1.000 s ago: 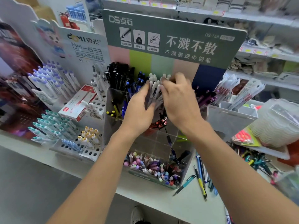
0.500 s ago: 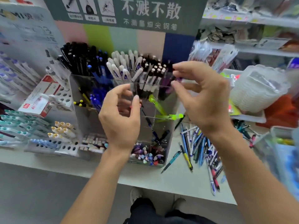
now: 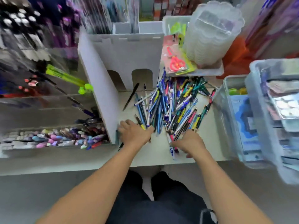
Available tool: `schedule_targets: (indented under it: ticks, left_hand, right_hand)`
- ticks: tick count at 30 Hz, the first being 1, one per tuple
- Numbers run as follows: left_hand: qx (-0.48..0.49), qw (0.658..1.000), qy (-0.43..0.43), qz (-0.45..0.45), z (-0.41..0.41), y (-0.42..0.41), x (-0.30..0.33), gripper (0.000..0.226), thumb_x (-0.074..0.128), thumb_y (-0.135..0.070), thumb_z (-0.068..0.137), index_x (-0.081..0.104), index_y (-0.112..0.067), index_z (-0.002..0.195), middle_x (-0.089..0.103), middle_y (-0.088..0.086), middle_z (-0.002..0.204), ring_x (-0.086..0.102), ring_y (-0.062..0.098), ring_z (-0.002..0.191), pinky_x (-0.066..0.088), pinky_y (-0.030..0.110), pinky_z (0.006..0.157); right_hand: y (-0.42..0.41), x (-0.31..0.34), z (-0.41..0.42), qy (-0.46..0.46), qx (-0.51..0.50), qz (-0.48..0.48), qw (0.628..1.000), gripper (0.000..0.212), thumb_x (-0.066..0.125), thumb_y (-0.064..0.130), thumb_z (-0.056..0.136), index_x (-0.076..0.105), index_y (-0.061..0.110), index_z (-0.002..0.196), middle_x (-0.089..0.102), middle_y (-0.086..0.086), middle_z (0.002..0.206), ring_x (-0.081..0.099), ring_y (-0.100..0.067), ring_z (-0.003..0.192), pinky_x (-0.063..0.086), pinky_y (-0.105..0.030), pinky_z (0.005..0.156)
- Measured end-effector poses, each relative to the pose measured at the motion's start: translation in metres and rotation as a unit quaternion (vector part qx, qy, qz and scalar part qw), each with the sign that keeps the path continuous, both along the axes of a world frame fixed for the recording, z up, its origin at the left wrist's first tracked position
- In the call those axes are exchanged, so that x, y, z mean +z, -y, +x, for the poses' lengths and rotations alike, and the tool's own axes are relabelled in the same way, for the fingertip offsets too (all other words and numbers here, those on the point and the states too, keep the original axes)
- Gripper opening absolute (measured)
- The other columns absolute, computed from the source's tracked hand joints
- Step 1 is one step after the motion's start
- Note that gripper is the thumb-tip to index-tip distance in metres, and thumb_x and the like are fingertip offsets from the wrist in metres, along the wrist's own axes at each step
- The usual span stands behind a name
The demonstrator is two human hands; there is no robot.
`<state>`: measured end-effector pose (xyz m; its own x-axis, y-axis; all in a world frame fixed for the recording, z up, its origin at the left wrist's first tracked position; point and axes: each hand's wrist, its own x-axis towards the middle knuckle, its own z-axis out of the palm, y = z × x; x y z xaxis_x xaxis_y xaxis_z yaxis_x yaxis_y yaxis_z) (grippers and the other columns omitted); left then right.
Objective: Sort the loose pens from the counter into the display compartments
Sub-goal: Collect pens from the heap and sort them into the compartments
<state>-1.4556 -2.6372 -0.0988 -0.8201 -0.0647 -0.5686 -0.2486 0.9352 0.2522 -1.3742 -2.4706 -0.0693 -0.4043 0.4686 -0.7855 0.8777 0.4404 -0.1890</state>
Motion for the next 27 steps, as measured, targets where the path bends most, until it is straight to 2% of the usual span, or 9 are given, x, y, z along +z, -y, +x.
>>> schedule_targets:
  ticks: [3, 5, 7, 11, 17, 20, 23, 25, 27]
  left_hand:
    - [-0.010, 0.999, -0.040, 0.005, -0.005, 0.000, -0.014, 0.105, 0.079, -0.062, 0.069, 0.030, -0.003, 0.142, 0.032, 0.015, 0.138, 0.037, 0.039, 0.128, 0.042, 0.045, 0.102]
    - [0.000, 0.998, -0.044, 0.043, -0.007, -0.001, -0.019, 0.094, 0.085, -0.047, 0.071, 0.033, -0.005, 0.137, 0.035, 0.015, 0.135, 0.044, 0.039, 0.122, 0.044, 0.044, 0.102]
    - [0.004, 0.996, -0.040, 0.082, -0.010, -0.002, -0.021, 0.076, 0.085, -0.029, 0.076, 0.038, -0.005, 0.131, 0.042, 0.016, 0.131, 0.051, 0.037, 0.117, 0.045, 0.040, 0.095]
    - [0.030, 0.990, -0.063, 0.125, -0.011, 0.002, -0.018, 0.053, 0.078, -0.006, 0.079, 0.047, -0.005, 0.121, 0.056, 0.014, 0.118, 0.055, 0.027, 0.098, 0.038, 0.030, 0.074]
    - [0.094, 0.975, -0.087, 0.181, -0.017, 0.002, -0.019, 0.041, 0.058, 0.007, 0.090, 0.050, -0.002, 0.130, 0.059, 0.011, 0.112, 0.054, 0.022, 0.094, 0.039, 0.028, 0.076]
    - [0.100, 0.970, -0.083, 0.204, -0.022, 0.001, -0.026, 0.037, 0.046, 0.003, 0.096, 0.049, -0.004, 0.132, 0.054, 0.014, 0.122, 0.053, 0.025, 0.105, 0.042, 0.031, 0.085]
    - [0.094, 0.968, -0.082, 0.217, -0.034, -0.005, -0.037, 0.039, 0.043, -0.019, 0.104, 0.043, -0.006, 0.141, 0.051, 0.015, 0.129, 0.053, 0.030, 0.116, 0.046, 0.043, 0.099]
    - [0.097, 0.970, -0.076, 0.210, -0.045, -0.013, -0.040, 0.063, 0.052, -0.050, 0.099, 0.041, -0.007, 0.143, 0.050, 0.015, 0.135, 0.051, 0.033, 0.123, 0.045, 0.049, 0.105]
    - [0.077, 0.980, -0.067, 0.170, -0.057, -0.021, -0.040, 0.091, 0.071, -0.062, 0.080, 0.037, -0.007, 0.145, 0.046, 0.015, 0.143, 0.045, 0.034, 0.131, 0.043, 0.051, 0.109]
  right_hand:
    - [0.014, -0.021, 0.005, 0.002, 0.038, -0.008, 0.999, 0.046, 0.090, 0.027, 0.065, 0.050, 0.012, 0.081, 0.064, -0.006, 0.075, 0.065, -0.023, 0.069, 0.057, -0.034, 0.057]
    - [0.018, -0.027, 0.000, -0.038, 0.034, 0.013, 0.999, 0.042, 0.087, 0.014, 0.066, 0.045, 0.012, 0.072, 0.056, -0.002, 0.065, 0.057, -0.018, 0.058, 0.042, -0.023, 0.043]
    - [0.018, -0.032, -0.005, -0.095, 0.000, 0.009, 0.995, 0.044, 0.089, 0.015, 0.065, 0.045, 0.013, 0.069, 0.052, -0.001, 0.063, 0.054, -0.020, 0.058, 0.033, -0.024, 0.041]
    - [0.022, -0.044, -0.009, -0.206, -0.089, -0.017, 0.974, 0.045, 0.091, 0.027, 0.070, 0.049, 0.018, 0.083, 0.064, -0.007, 0.081, 0.067, -0.029, 0.072, 0.055, -0.041, 0.063]
    - [0.012, -0.045, 0.002, -0.270, -0.121, 0.013, 0.955, 0.027, 0.080, 0.034, 0.079, 0.056, 0.021, 0.079, 0.069, -0.005, 0.071, 0.069, -0.028, 0.059, 0.060, -0.045, 0.063]
    - [0.008, -0.042, 0.005, -0.293, -0.112, 0.016, 0.949, 0.019, 0.074, 0.030, 0.084, 0.058, 0.020, 0.081, 0.069, -0.006, 0.070, 0.068, -0.025, 0.059, 0.061, -0.044, 0.065]
    - [0.009, -0.039, 0.003, -0.318, -0.110, 0.010, 0.942, 0.016, 0.071, 0.029, 0.088, 0.059, 0.021, 0.080, 0.069, -0.004, 0.067, 0.069, -0.024, 0.058, 0.061, -0.044, 0.063]
    - [0.011, -0.037, 0.001, -0.330, -0.110, 0.009, 0.937, 0.015, 0.071, 0.028, 0.090, 0.061, 0.021, 0.080, 0.069, -0.001, 0.065, 0.069, -0.021, 0.059, 0.061, -0.043, 0.064]
    - [0.013, -0.035, 0.001, -0.337, -0.116, 0.006, 0.935, 0.014, 0.070, 0.028, 0.090, 0.062, 0.022, 0.080, 0.068, 0.002, 0.063, 0.069, -0.018, 0.059, 0.061, -0.043, 0.065]
